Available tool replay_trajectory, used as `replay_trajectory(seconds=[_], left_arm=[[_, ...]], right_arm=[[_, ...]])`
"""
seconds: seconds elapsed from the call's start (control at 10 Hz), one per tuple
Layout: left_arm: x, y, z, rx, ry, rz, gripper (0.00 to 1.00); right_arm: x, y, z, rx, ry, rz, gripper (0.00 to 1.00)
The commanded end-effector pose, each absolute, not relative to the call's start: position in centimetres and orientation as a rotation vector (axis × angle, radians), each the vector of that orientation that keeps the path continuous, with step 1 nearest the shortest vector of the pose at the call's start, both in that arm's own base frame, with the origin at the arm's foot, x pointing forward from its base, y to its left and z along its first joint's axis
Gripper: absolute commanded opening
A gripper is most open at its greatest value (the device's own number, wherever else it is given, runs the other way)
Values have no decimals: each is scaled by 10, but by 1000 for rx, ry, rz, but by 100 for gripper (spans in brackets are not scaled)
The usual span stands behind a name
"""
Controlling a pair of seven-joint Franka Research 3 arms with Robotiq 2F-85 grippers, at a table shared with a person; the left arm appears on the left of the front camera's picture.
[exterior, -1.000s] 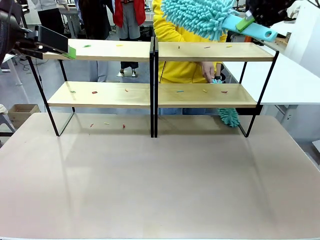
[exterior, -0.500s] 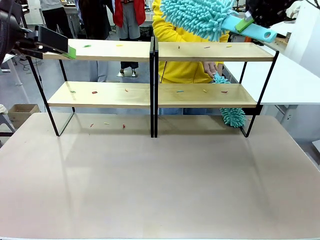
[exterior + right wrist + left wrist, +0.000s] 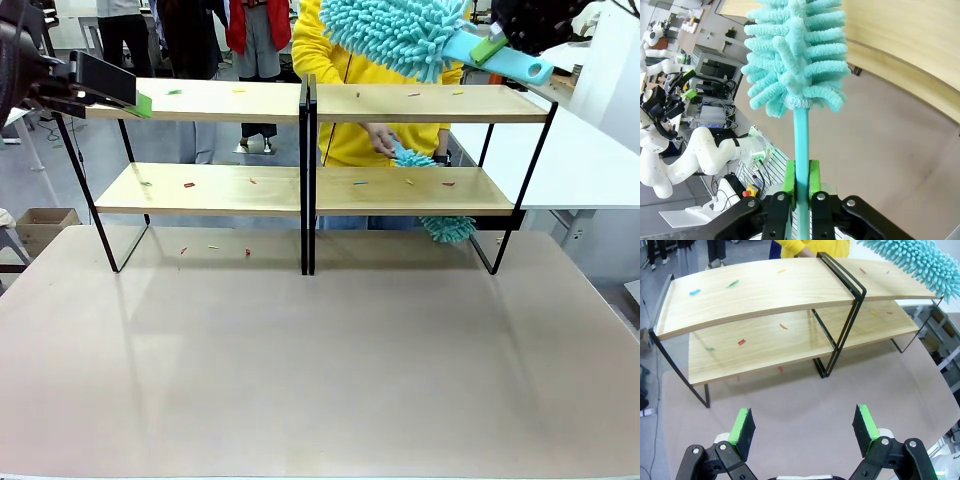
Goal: Clean the shelves.
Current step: Clean a randomly selected level of the Shelf with the Duster.
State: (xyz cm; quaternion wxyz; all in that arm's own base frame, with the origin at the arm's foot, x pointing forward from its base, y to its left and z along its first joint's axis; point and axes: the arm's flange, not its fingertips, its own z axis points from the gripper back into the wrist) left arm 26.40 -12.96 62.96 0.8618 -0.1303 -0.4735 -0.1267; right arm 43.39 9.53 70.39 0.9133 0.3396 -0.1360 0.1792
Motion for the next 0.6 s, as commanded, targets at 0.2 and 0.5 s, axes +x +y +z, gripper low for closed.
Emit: replay_trajectory(seconds=[0.2, 0.5], left_arm=[[263, -129, 630, -272, -997, -266, 100], [263, -129, 630, -272, -997, -266, 100]], right_arm=[[432, 95, 705, 696, -276, 370, 12], [446, 103, 702, 676, -260, 359, 12]])
